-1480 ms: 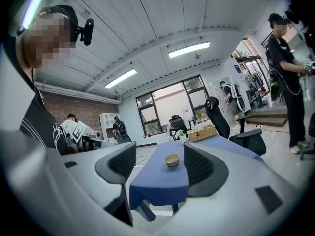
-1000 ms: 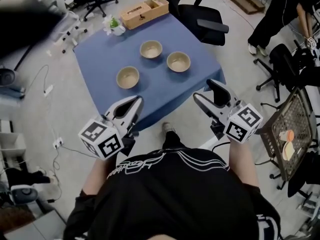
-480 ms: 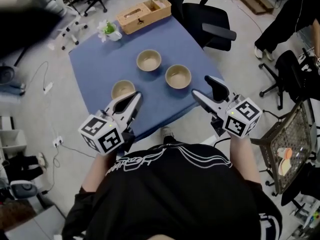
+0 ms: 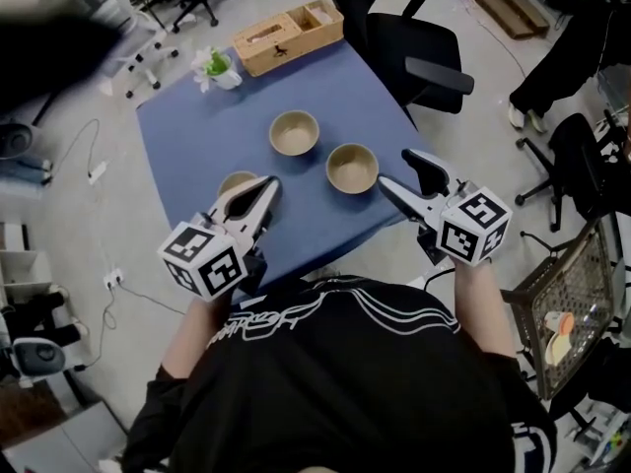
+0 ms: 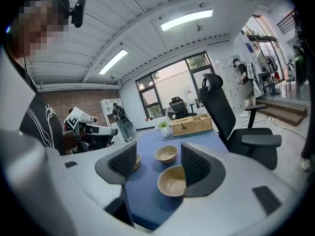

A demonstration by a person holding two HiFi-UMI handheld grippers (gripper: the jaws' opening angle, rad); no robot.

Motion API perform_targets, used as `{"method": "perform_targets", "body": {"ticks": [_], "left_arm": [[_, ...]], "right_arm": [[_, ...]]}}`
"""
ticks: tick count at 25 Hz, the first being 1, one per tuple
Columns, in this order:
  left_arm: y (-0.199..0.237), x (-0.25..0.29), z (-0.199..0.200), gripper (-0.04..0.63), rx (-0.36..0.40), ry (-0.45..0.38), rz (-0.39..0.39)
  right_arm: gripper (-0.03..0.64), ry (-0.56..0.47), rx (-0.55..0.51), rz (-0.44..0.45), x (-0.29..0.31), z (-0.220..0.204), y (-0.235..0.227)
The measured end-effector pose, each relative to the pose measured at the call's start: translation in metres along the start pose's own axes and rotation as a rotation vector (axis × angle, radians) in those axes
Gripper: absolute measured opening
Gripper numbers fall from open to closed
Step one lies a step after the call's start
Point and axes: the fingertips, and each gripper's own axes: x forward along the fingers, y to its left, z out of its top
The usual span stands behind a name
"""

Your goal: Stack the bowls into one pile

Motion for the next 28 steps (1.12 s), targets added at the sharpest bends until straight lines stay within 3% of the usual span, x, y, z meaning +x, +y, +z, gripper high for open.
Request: {"method": "perform_targets", "body": {"ticks": [20, 28], "left_arm": [[0.045, 0.032, -0.031, 0.025, -0.026, 0.053, 0.021], [0.058, 0.056, -0.045, 0.026, -0.025, 0.103, 0.005]], "right_arm": [[0.283, 0.183, 0.131, -0.056, 0.054, -0.088, -0.042], [0.269, 0.245, 0.119, -0.107, 0.074, -0.109, -0.067]]}}
